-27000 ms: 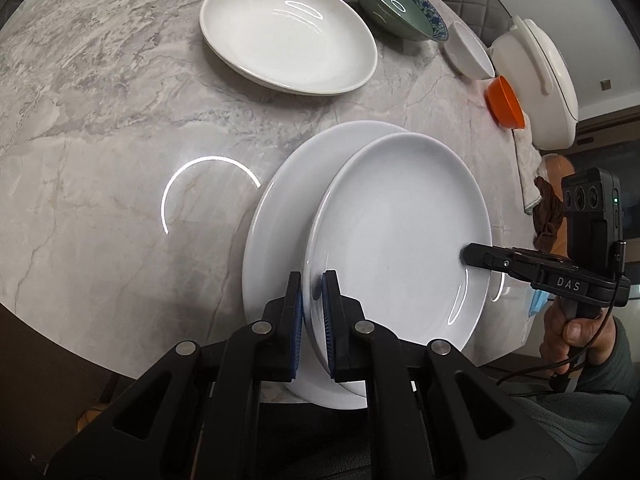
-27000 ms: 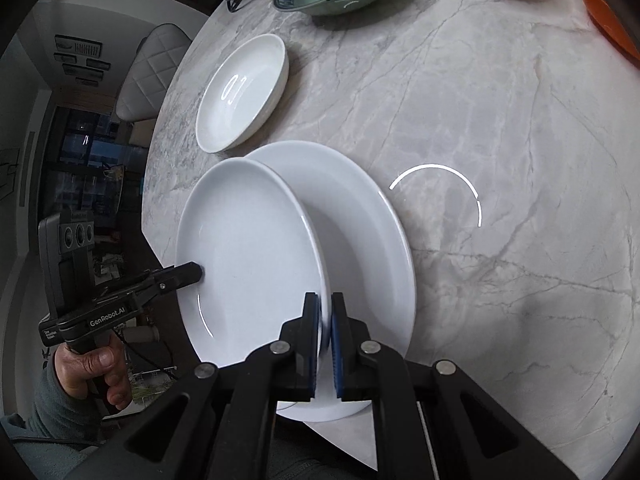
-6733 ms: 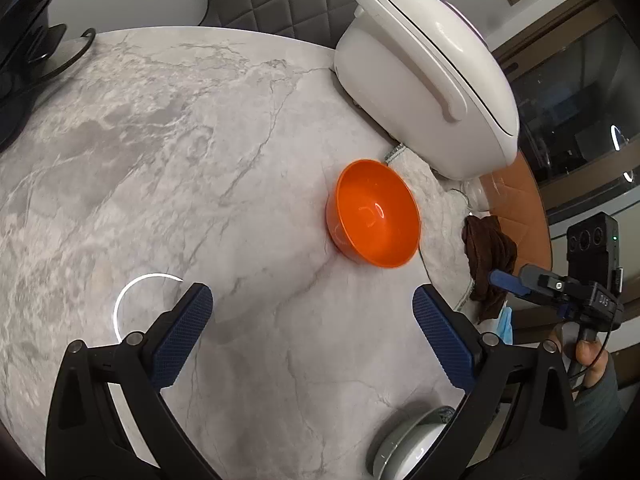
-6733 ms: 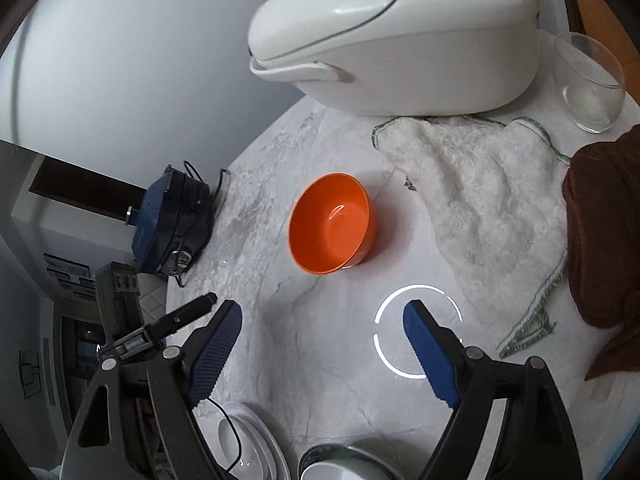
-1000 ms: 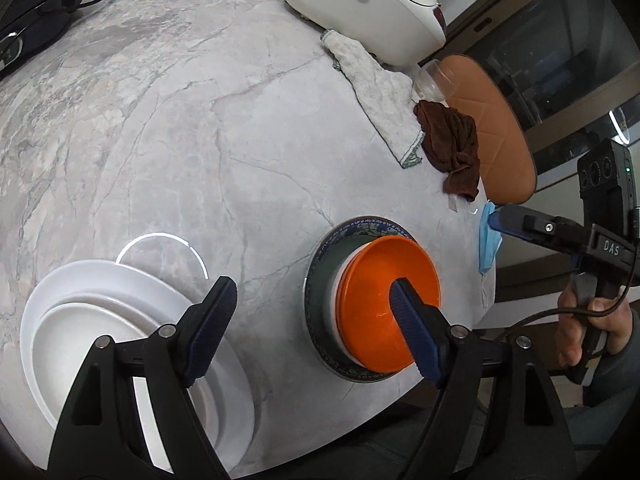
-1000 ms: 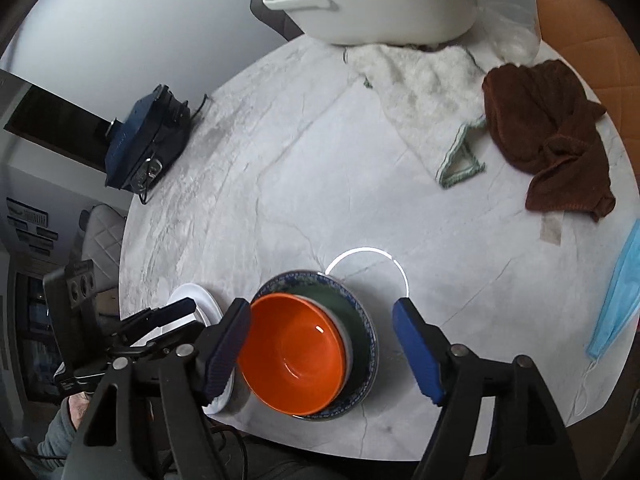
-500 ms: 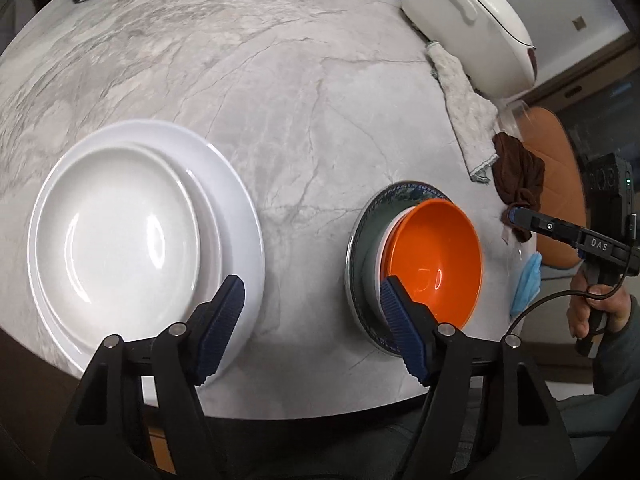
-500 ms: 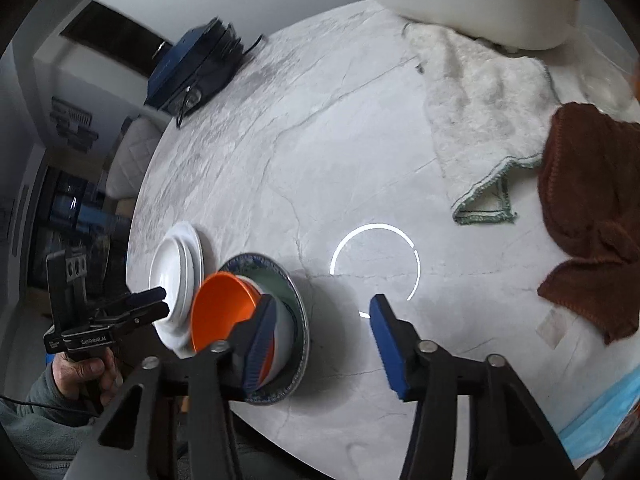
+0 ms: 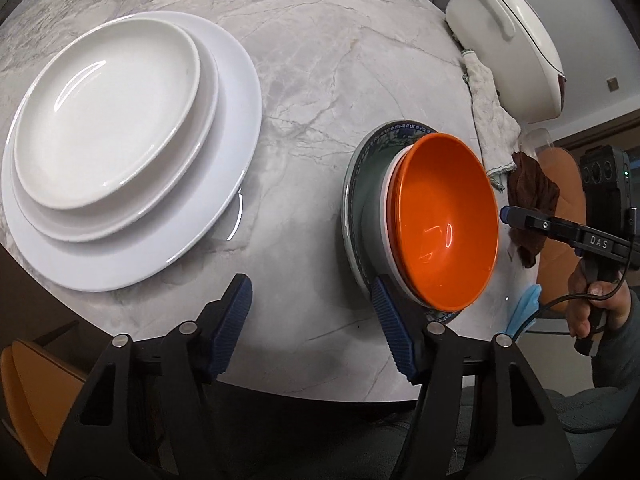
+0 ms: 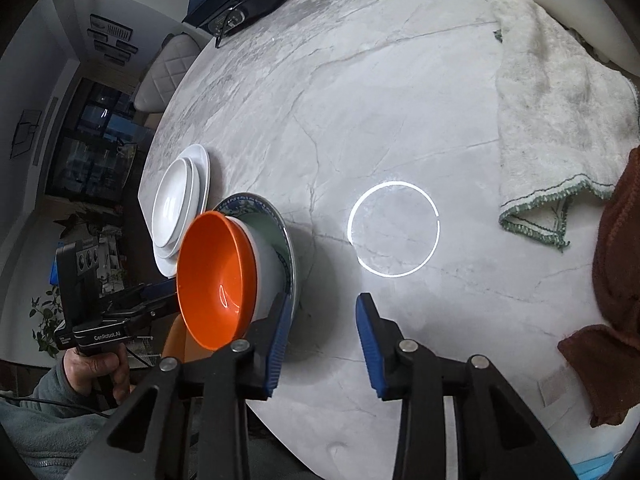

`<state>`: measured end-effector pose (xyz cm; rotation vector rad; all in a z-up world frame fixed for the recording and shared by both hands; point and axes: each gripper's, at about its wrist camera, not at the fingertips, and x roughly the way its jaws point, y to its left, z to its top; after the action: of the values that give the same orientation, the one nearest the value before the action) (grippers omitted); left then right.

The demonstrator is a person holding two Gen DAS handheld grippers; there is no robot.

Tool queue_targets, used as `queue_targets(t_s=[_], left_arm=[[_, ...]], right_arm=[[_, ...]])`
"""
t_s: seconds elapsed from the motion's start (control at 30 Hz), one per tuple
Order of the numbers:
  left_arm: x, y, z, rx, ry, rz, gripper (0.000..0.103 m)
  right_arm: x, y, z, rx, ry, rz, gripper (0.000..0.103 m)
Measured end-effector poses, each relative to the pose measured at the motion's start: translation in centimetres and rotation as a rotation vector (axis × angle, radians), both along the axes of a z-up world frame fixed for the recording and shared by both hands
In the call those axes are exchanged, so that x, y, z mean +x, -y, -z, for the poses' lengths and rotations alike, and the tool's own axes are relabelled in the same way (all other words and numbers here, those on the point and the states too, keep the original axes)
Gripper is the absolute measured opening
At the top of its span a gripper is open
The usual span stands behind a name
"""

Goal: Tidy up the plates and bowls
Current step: 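Close both grippers on the rim of the nested bowl stack, then lift the nested bowls with both grippers and carry them over the plate stack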

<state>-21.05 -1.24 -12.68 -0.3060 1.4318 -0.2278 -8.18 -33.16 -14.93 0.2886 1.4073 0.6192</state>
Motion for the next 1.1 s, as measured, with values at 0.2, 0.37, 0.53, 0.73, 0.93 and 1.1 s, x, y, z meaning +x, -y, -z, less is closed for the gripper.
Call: queue_targets(t_s=[0.2, 0.37, 0.53, 0.73, 0.93, 1.1], left_arm=[[0.5, 0.0, 0.2, -0.016, 0.053, 0.011, 0.056], [2.2, -0.9, 1.1, -0.076, 0.033, 0.005, 0.055], [3.5, -0.5, 2.3, -0.138, 0.025, 0.05, 0.033], [4.3, -0.1, 3.2, -0.175, 0.017, 0.042, 0.029], [4.5, -0.5, 4.2, -0.219, -0.007, 0.019, 0.029], [4.5, -0.7, 4.5, -0.232, 0.003, 0.01, 0.029]], right_arm=[[0.4, -0.9, 0.4, 0.01, -0.005, -0.03, 0.038], [0.8, -0.8, 1.5, 0.028, -0.042, -0.035, 0.038], [1.0, -0.9, 2.4, 0.07, -0.072, -0.045, 0.038], [1.3, -0.9, 3.2, 0.088, -0.103, -0.046, 0.038], [1.6, -1.2, 3.3, 0.093, -0.111, -0.059, 0.038], [2.0, -1.2, 4.2, 0.118, -0.144, -0.058, 0.036]])
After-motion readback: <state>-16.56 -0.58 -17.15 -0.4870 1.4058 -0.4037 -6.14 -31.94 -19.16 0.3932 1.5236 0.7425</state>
